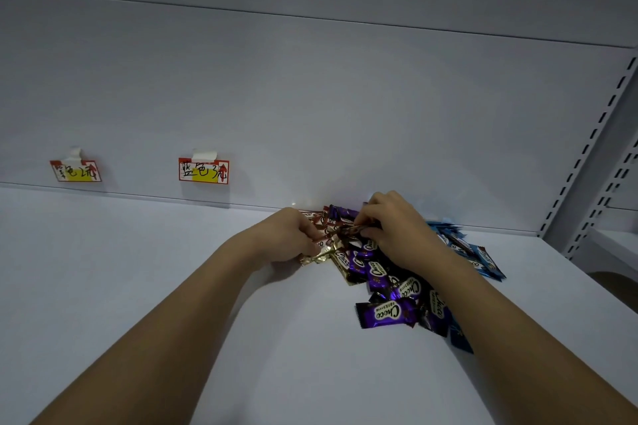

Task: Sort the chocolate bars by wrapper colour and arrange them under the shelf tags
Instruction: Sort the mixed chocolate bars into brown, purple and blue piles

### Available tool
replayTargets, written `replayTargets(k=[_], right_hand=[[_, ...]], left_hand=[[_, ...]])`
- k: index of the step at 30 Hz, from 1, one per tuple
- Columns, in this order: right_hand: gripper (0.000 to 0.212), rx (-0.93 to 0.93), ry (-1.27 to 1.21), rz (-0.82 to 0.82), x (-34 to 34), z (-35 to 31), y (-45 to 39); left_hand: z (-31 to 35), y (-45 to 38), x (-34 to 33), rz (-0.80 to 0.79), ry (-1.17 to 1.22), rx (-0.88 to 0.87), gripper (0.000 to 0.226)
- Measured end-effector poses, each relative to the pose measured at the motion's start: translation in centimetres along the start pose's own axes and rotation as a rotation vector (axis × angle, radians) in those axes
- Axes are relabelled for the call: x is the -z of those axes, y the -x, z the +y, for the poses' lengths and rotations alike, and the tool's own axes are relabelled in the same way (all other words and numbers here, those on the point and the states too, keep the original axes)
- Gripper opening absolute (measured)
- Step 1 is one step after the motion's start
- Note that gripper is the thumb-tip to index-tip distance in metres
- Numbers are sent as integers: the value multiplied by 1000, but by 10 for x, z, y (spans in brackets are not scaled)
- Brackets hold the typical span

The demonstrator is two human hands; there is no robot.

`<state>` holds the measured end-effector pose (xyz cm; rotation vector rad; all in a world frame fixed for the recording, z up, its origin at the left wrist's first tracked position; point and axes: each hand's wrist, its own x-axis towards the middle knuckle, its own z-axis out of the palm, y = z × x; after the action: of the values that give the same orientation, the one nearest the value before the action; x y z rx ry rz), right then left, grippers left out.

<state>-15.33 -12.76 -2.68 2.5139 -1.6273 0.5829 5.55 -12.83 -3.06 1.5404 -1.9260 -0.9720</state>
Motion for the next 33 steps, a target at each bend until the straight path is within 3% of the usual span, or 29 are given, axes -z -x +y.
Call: replayTargets(k=[6, 15, 21, 25, 33], right_hand=[[13, -179, -460, 178, 7, -5, 6], [20, -463, -1105, 57, 5, -14, 8], [11, -526, -1234, 19, 3, -15, 5], [15, -545, -1302, -20, 2, -20, 4], [12, -409, -1235, -3, 9, -49, 10]], left_hand=[[-6, 0, 17, 129, 104, 49, 11], [-11, 0, 23, 180, 324, 1, 18], [-9, -1, 19, 220, 413, -4, 10], [-8, 3, 13, 335, 442, -22, 13], [-4, 43, 13, 533, 558, -5, 15]])
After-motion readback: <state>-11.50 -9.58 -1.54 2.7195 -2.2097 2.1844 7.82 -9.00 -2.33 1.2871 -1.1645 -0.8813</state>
